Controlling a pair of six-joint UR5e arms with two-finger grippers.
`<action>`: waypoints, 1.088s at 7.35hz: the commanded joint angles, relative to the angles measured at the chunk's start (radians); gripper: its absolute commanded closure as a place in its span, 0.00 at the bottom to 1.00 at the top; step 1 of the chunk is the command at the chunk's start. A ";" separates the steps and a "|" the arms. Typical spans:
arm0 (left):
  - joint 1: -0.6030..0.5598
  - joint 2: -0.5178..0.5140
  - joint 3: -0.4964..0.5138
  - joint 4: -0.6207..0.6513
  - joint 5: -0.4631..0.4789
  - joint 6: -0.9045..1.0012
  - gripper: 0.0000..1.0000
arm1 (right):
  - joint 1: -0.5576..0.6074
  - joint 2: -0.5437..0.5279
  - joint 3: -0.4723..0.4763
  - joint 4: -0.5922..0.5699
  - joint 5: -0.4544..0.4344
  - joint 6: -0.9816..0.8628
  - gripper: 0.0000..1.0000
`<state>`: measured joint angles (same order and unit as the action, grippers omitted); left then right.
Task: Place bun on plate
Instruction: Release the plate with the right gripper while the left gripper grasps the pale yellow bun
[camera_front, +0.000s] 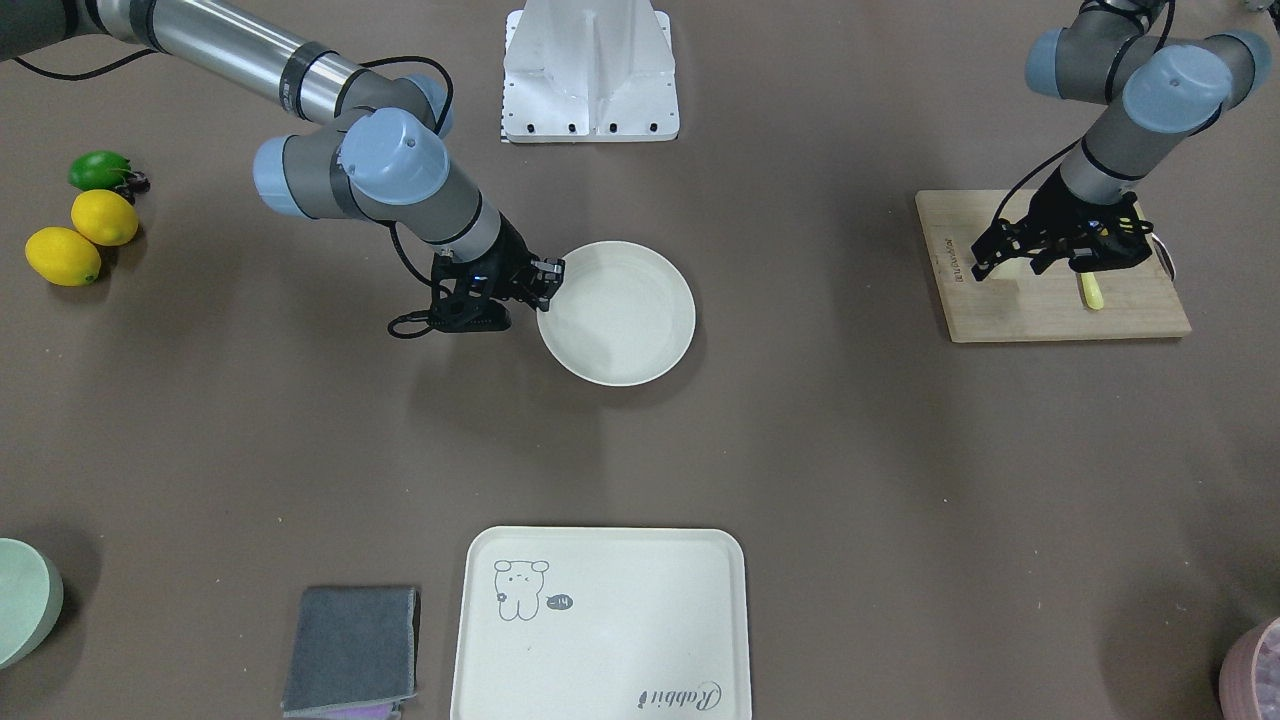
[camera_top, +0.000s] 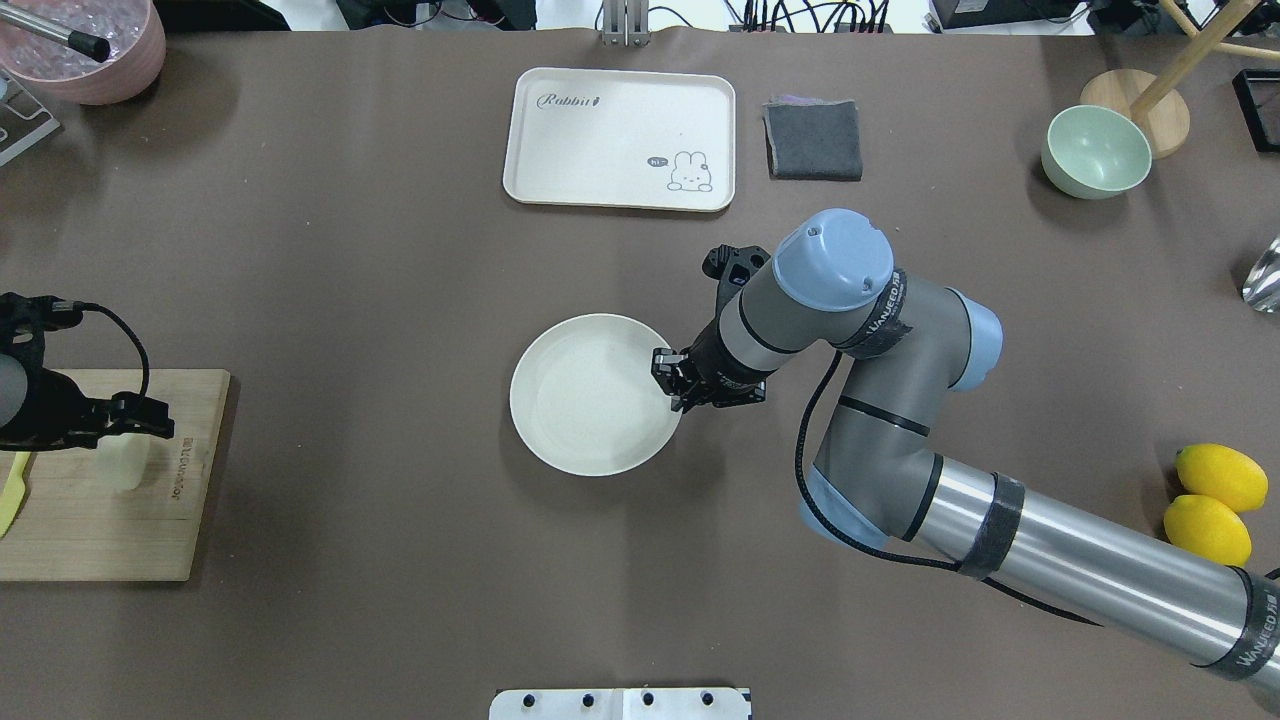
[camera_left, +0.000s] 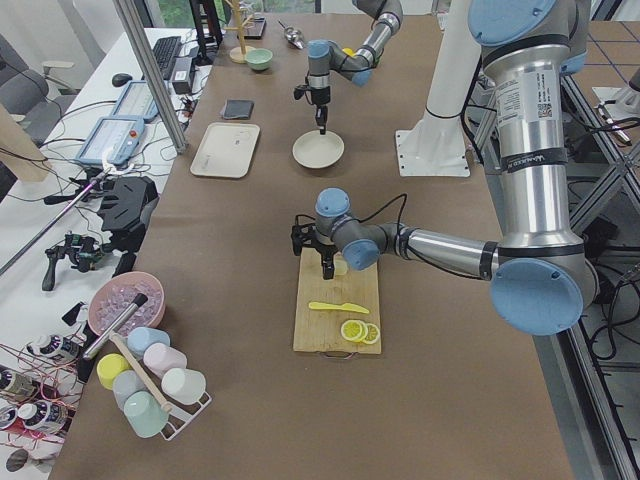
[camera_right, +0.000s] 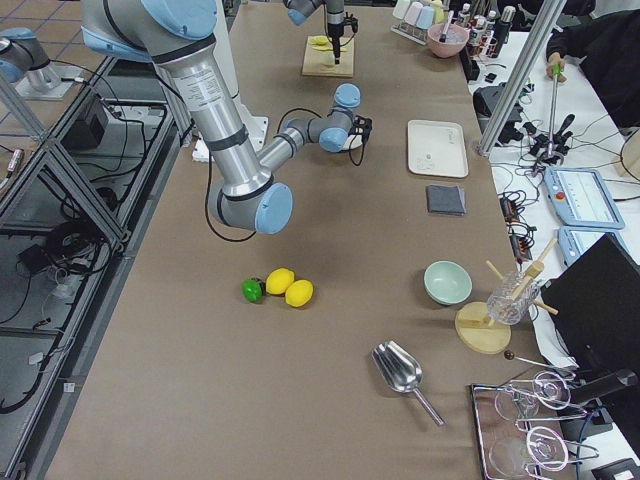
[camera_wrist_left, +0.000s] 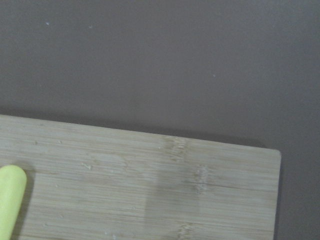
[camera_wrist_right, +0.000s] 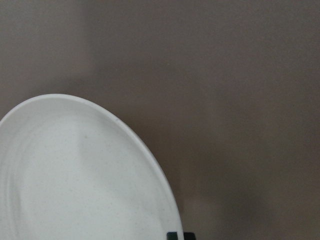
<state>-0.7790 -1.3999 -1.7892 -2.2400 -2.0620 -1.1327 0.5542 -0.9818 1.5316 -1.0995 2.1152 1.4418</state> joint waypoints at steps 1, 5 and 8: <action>0.017 0.044 -0.027 -0.001 0.006 -0.002 0.14 | -0.008 0.003 0.002 0.001 -0.001 -0.001 0.87; 0.026 0.047 -0.029 -0.001 0.008 -0.004 0.49 | -0.022 0.005 0.016 0.003 -0.037 0.000 0.01; 0.026 0.047 -0.033 -0.003 0.006 -0.004 0.60 | -0.017 0.000 0.045 0.001 -0.035 0.003 0.01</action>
<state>-0.7532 -1.3531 -1.8200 -2.2415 -2.0543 -1.1367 0.5351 -0.9800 1.5691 -1.0981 2.0801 1.4442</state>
